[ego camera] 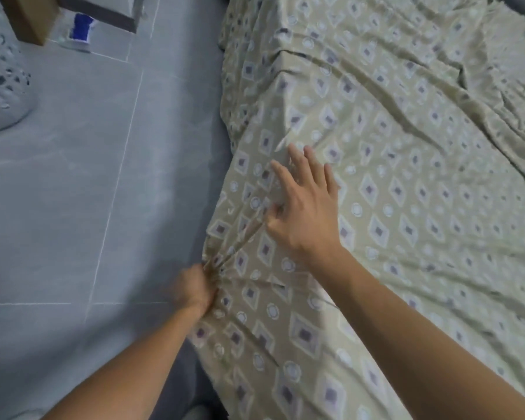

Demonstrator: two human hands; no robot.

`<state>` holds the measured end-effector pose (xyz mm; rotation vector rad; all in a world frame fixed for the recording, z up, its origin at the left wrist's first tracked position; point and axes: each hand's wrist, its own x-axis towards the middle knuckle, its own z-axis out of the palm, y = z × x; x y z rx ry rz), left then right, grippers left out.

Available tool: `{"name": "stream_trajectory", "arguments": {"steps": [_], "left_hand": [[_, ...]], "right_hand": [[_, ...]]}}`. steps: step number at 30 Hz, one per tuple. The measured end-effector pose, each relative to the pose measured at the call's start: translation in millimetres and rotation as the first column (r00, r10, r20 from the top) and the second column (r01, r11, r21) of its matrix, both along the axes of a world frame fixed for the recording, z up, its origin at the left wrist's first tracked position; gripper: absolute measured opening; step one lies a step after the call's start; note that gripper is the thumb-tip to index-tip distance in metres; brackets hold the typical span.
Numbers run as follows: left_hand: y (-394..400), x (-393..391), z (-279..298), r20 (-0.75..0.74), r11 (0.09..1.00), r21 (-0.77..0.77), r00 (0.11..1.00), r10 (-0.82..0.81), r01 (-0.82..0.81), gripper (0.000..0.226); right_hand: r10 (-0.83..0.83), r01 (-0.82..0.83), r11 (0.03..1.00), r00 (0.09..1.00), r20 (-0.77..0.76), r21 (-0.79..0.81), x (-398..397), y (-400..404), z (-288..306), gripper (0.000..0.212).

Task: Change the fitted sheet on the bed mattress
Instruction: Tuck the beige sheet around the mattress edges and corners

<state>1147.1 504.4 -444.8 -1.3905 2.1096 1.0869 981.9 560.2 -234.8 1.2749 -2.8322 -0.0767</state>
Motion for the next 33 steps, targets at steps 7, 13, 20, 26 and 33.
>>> {"name": "stream_trajectory", "arguments": {"steps": [7,13,20,26,33], "left_hand": [[5,-11,-69,-0.189,0.945,0.199,0.936,0.297,-0.260,0.029],[36,28,-19,0.010,0.430,0.830,0.782,0.624,-0.354,0.042],[71,31,-17,0.012,0.433,0.830,0.786,0.618,-0.352,0.039],[73,25,-9,-0.257,0.686,0.562,0.691,0.676,-0.462,0.007],[80,57,-26,-0.317,0.954,0.158,0.901,0.295,-0.257,0.007]], "right_hand": [[0.114,-0.107,0.992,0.988,-0.102,0.072,9,8,-22,0.058],[0.014,-0.013,1.000,0.999,-0.044,0.028,28,17,-16,0.067],[-0.047,0.049,0.996,0.999,-0.027,0.076,79,63,-16,0.087],[-0.108,0.108,0.994,0.994,-0.025,0.031,85,61,-17,0.076],[-0.129,0.127,0.991,0.991,0.040,0.050,90,58,-8,0.077]]}}
